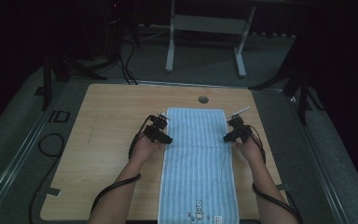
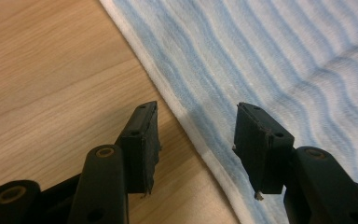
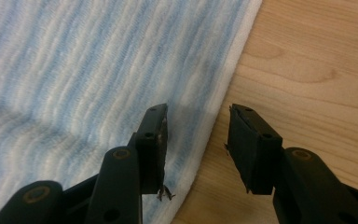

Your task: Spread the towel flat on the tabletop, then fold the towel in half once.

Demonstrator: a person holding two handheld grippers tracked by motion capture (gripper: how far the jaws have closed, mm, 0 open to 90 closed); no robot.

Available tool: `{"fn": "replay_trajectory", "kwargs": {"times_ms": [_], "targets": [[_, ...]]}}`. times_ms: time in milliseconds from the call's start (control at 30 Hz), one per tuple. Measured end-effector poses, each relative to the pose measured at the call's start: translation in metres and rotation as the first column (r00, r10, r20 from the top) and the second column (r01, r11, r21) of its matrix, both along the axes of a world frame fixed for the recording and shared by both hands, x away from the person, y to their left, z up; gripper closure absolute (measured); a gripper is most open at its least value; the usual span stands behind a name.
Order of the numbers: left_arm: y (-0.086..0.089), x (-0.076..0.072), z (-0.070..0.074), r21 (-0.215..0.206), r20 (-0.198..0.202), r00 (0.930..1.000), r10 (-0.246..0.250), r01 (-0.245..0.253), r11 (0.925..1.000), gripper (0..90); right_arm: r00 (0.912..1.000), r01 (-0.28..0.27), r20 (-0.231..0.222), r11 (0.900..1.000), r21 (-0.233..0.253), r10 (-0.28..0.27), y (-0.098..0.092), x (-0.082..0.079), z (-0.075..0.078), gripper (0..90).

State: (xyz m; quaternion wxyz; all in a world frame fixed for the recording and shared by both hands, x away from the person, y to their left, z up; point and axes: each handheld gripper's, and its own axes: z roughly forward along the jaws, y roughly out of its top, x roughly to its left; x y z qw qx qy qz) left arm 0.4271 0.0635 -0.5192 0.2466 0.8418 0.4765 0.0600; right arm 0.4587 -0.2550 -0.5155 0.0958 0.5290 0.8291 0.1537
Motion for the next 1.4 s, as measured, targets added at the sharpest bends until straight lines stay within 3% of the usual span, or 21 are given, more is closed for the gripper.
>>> {"fn": "replay_trajectory", "kwargs": {"times_ms": [167,333,433,500,567,700,767,867,1000,1067,1200,1400], "targets": [[-0.004,0.004,-0.008,0.019,-0.02,0.9998,-0.003,0.004,0.9998,51.6,0.9998,0.008,-0.02,1.0,-0.005,-0.009,-0.001,0.005,-0.004,61.4],[-0.008,0.007,-0.011,0.028,0.004,1.0,0.003,-0.003,0.9996,60.4,0.9996,0.001,-0.029,1.0,-0.004,-0.001,0.001,0.008,-0.005,70.3],[-0.012,0.006,-0.012,0.015,0.01,0.9999,-0.014,0.014,0.9998,75.3,0.9989,-0.031,-0.035,0.999,-0.013,0.03,0.005,0.006,-0.005,81.9],[-0.013,0.007,-0.012,-0.013,-0.009,0.9998,-0.018,0.018,0.9998,85.7,0.9985,-0.049,-0.029,0.998,-0.032,0.048,0.01,0.004,-0.005,85.6],[-0.015,0.005,-0.011,-0.017,0.003,0.9997,-0.023,0.023,0.9996,87.5,0.9986,-0.049,-0.021,0.998,-0.037,0.049,0.012,0.003,-0.005,86.8],[-0.01,0.003,-0.003,-0.067,0.015,0.9996,-0.026,0.026,0.9974,87.8,0.9983,-0.059,-0.004,0.998,-0.031,0.059,0.011,0.0,0.002,87.0],[-0.004,0.0,0.006,-0.098,0.026,0.9992,-0.029,0.032,0.9947,87.8,0.9975,-0.066,0.024,0.998,-0.014,0.066,0.008,-0.003,0.013,87.0],[0.008,-0.007,0.024,-0.134,0.047,0.9978,-0.046,0.052,0.9896,87.7,0.9924,-0.091,0.087,0.995,0.042,0.087,0.002,-0.016,0.038,87.0],[0.021,-0.02,0.038,-0.136,0.073,0.9954,-0.061,0.071,0.9882,87.6,0.9874,-0.129,0.104,0.987,0.094,0.119,-0.004,-0.035,0.052,87.0],[0.023,-0.025,0.041,-0.145,0.076,0.994,-0.08,0.09,0.9853,87.6,0.9844,-0.151,0.106,0.982,0.111,0.14,-0.007,-0.044,0.054,87.0],[0.026,-0.055,0.049,-0.155,0.097,0.9873,-0.126,0.14,0.9779,87.5,0.9736,-0.202,0.131,0.973,0.114,0.187,-0.009,-0.066,0.055,86.9],[0.026,-0.086,0.039,-0.133,0.092,0.9787,-0.184,0.195,0.9718,87.4,0.9629,-0.246,0.142,0.962,0.114,0.229,-0.011,-0.095,0.05,86.9]]}}
